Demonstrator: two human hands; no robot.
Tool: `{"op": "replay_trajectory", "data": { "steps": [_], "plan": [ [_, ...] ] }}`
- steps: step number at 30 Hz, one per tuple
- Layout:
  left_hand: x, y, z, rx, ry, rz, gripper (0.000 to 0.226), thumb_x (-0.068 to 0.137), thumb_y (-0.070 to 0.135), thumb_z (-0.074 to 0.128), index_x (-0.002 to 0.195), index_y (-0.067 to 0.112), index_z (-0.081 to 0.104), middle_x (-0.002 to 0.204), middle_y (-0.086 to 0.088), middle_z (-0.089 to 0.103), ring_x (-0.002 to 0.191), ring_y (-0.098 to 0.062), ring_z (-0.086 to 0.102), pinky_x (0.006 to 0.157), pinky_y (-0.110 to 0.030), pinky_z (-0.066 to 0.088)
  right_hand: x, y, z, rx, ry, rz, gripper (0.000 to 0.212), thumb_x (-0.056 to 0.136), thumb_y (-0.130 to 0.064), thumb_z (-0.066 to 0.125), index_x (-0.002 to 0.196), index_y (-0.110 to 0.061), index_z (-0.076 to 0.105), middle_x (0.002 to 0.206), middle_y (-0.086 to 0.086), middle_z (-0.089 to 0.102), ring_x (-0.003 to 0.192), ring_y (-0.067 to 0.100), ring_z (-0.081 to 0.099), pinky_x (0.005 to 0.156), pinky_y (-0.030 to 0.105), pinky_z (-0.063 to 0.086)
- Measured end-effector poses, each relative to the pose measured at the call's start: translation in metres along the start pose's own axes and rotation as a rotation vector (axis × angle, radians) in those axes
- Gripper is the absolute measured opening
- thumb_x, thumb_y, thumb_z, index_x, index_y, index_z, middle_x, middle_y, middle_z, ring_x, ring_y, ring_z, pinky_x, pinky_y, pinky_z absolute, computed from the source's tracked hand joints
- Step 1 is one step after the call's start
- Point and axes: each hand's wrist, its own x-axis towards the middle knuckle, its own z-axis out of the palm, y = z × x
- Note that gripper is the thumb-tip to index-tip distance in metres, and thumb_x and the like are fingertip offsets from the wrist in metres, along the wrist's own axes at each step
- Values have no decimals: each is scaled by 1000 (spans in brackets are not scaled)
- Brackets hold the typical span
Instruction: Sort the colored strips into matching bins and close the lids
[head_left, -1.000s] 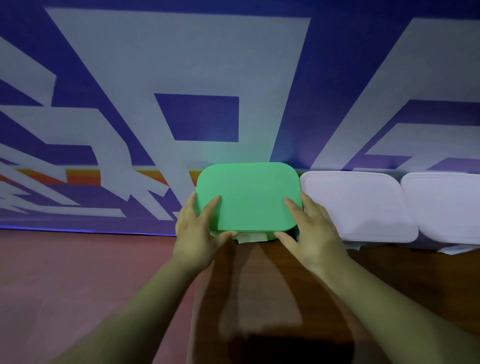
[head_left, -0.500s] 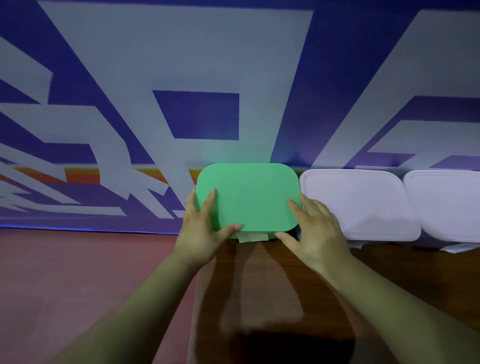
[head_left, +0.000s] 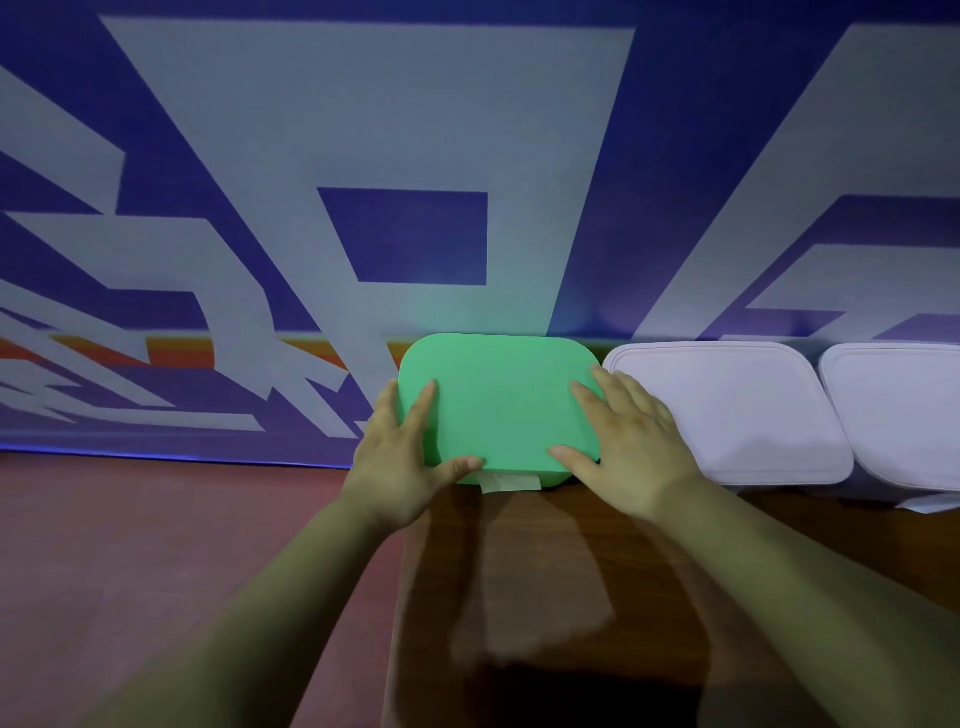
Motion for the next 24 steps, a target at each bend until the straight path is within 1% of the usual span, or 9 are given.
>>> {"op": "replay_trajectory", "data": {
  "steps": [3, 7, 9, 11, 12, 14, 20, 22, 24],
  "plan": [
    [4, 1, -3, 26, -37, -5, 106, 73, 82, 52, 155, 35, 3, 164, -2, -14, 151, -31, 8, 118, -50, 25, 6, 1, 6, -28, -34, -11, 84, 87, -78, 17, 156, -32, -1, 166, -3, -9, 153, 21, -10, 123, 41, 2],
    [7, -1, -5, 90, -52, -6, 106, 70, 89, 41, 154, 38, 0, 164, -2, -15, 148, -35, 18, 116, -54, 31, 7, 2, 9, -48, -68, -5, 84, 87, -78, 10, 155, -33, -10, 165, -4, -18, 151, 20, -18, 124, 42, -3],
    [6, -1, -3, 175, -30, 15, 104, 71, 92, 29, 154, 38, -2, 164, -6, -14, 150, -36, 12, 118, -56, 23, 7, 2, 11, -50, -67, -3, 84, 87, -78, 8, 155, -33, -11, 164, -4, -19, 151, 20, -19, 124, 41, -4],
    [5, -1, -2, 271, -9, 46, 102, 71, 94, 18, 155, 38, -3, 164, -7, -15, 152, -33, -2, 120, -57, 8, 6, 2, 11, -50, -59, -7, 85, 87, -78, 8, 155, -32, -11, 164, -4, -20, 151, 20, -19, 124, 41, -3],
    [5, -1, -2, 301, -11, 53, 102, 71, 94, 14, 155, 38, -4, 164, -5, -16, 152, -31, -7, 120, -57, 3, 6, 2, 11, -49, -56, -8, 85, 87, -78, 8, 156, -32, -11, 164, -4, -19, 151, 20, -19, 124, 41, -3],
    [6, 0, -3, 328, -33, 50, 101, 71, 94, 10, 154, 39, -7, 164, -3, -18, 151, -31, -10, 120, -57, -1, 6, 2, 11, -47, -59, -6, 84, 87, -78, 9, 156, -32, -10, 164, -4, -19, 151, 20, -18, 124, 40, -3],
    [5, 4, -8, 373, -73, 26, 99, 74, 92, 12, 154, 38, -9, 164, -4, -16, 151, -33, -7, 120, -58, 0, 4, -1, 5, -13, -76, -2, 85, 88, -79, 13, 156, -32, -7, 165, -4, -15, 152, 20, -16, 123, 41, -2],
    [5, 8, -12, 408, -90, 4, 99, 74, 92, 13, 154, 38, -9, 165, -4, -15, 151, -34, -8, 120, -58, -1, 5, -1, -3, 7, -111, 1, 86, 88, -79, 18, 156, -32, -5, 165, -3, -14, 152, 22, -14, 123, 42, 0],
    [2, 17, -16, 438, -94, -1, 97, 77, 90, 20, 154, 37, -5, 165, -6, -9, 151, -34, -7, 120, -57, -2, 4, -2, -13, 6, -142, -35, 87, 88, -77, 27, 157, -33, -1, 166, -2, -11, 153, 24, -9, 123, 42, 4]
  ]
}}
